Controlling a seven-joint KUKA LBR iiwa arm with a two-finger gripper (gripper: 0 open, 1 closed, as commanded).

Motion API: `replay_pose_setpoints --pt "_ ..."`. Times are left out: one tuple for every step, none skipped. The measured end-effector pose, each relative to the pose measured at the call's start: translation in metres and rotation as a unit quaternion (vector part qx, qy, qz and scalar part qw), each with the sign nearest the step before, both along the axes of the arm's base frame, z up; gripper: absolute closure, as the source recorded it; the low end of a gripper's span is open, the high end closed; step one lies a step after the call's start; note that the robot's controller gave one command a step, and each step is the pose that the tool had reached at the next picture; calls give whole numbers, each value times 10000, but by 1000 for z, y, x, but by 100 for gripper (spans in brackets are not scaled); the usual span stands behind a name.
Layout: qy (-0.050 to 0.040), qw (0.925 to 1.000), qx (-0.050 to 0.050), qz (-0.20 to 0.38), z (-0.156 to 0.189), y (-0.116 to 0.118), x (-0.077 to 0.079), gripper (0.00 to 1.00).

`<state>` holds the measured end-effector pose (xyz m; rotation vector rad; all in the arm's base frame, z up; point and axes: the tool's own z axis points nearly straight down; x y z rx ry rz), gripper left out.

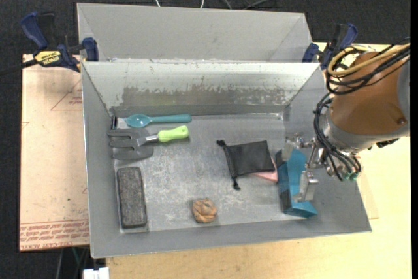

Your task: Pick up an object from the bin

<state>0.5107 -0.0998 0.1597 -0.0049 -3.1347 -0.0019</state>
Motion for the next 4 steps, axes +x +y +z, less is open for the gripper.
replay_pose_setpoints --pt "-39 10000 -8 12 4 0 2 0" --pt "-53 9994 -9 343 -23 13 41 0" --pt "-49 9993 -6 -366 -23 22 46 0" --pt "-64 9998 -5 193 -8 33 68 0"
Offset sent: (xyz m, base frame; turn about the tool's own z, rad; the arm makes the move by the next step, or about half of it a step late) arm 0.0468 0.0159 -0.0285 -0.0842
